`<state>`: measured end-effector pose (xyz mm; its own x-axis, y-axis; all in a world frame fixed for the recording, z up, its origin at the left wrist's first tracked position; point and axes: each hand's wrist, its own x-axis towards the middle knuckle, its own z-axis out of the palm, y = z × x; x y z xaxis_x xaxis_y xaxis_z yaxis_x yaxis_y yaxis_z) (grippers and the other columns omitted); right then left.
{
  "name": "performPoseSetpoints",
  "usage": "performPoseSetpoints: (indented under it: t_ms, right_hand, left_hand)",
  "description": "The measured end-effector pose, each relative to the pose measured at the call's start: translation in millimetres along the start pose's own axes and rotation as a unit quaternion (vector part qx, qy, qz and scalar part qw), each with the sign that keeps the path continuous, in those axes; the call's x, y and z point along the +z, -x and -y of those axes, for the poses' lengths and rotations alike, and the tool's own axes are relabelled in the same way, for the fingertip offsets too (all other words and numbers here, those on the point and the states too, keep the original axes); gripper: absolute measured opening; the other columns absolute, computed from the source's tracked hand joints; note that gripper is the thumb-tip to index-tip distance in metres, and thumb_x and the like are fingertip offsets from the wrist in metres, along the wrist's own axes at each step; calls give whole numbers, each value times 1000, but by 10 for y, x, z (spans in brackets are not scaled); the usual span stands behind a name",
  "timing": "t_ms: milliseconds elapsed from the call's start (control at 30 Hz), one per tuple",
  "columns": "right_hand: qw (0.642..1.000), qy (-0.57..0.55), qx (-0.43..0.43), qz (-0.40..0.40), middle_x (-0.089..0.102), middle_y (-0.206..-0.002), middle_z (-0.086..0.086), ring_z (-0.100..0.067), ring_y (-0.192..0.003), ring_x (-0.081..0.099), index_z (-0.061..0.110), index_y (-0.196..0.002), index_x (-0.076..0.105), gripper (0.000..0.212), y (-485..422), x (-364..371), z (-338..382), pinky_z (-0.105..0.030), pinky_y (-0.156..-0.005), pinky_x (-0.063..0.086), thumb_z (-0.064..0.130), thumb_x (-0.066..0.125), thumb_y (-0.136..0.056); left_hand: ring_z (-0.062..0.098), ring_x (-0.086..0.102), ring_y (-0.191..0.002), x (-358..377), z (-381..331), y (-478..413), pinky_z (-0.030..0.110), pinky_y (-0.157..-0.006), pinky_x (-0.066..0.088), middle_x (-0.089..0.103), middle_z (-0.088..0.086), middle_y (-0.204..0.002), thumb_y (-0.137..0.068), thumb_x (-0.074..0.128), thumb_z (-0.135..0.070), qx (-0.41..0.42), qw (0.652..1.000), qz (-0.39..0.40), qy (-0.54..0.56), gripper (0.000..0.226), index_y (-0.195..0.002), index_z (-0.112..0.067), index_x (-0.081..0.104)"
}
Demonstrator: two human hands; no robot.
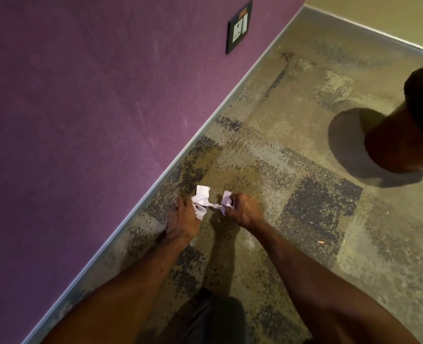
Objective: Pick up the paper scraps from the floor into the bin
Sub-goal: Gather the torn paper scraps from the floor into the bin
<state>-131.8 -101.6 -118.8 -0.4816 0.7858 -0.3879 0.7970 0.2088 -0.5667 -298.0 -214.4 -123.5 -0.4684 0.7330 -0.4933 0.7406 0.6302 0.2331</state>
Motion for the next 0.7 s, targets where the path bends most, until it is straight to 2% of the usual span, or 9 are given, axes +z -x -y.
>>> performPoseSetpoints:
  t_ms: [67,200,300,400,467,533,567,633,700]
  right_hand:
    - [1000,13,-11,9,65,-80,-3,-24,-70,59,10,-94,72,33,-16,34,54,-22,-50,28,41,80,-91]
    - [1000,9,-1,24,63,-76,-2,-21,-68,57,15,-83,66,15,-38,82,101,-22,-48,27,22,78,-88]
    - [1000,1,10,22,64,-77,-3,-25,-71,60,16,-81,64,14,-42,54,37,-27,-52,29,21,77,-85]
    - [999,-25,27,15,64,-76,-1,-23,-68,60,15,-82,66,15,-17,-66,-137,-29,-54,34,27,76,-83]
    - [999,-40,24,5,63,-72,4,-17,-63,58,18,-83,69,19,40,-198,-224,-29,-57,36,35,76,-88]
    - [998,-61,20,-6,63,-72,6,-11,-62,57,18,-87,74,34,115,-382,-270,-27,-54,34,52,71,-89]
    - [998,-61,24,-7,65,-75,4,-14,-65,59,17,-89,75,41,149,-479,-288,-26,-54,34,58,67,-87]
    - [997,-73,30,-18,67,-77,1,-20,-70,63,19,-84,71,31,223,-708,-290,-27,-55,35,50,69,-88]
    - [994,-96,38,-37,68,-70,4,-17,-65,64,25,-77,67,17,275,-966,-318,-30,-58,42,41,69,-82]
  left_hand:
    - [40,52,-136,123,60,20,46,-98,59,15,16,-170,-93,73,-44,3,1000,8,-4,93,-160,-19,13]
    - [38,47,-130,235,132,72,50,-99,55,28,14,-149,-83,72,-63,24,999,0,-26,93,-152,-25,22]
    - [38,48,-130,213,68,123,49,-106,52,28,16,-150,-86,80,-50,9,999,14,-49,92,-155,-24,25]
    - [33,58,-127,186,48,135,44,-106,55,44,15,-150,-99,67,-13,-13,1000,-2,2,60,-152,-20,41]
    - [30,66,-120,67,15,122,41,-102,55,63,13,-138,-104,59,-14,-11,1000,-8,-6,41,-145,-16,54]
    - [29,70,-116,-83,-50,124,39,-99,56,71,11,-130,-106,59,-15,-22,999,-13,-23,33,-139,-13,60]
    - [27,71,-115,-189,-115,146,38,-98,57,72,11,-128,-107,58,-15,-31,999,-10,-28,30,-137,-11,62]
    - [27,72,-113,-400,-288,182,37,-97,57,73,11,-127,-108,57,-18,-36,999,-13,-15,26,-131,-11,67]
    - [32,70,-117,-618,-519,180,38,-99,54,73,12,-129,-107,59,-23,-12,999,-24,32,30,-134,-14,68]
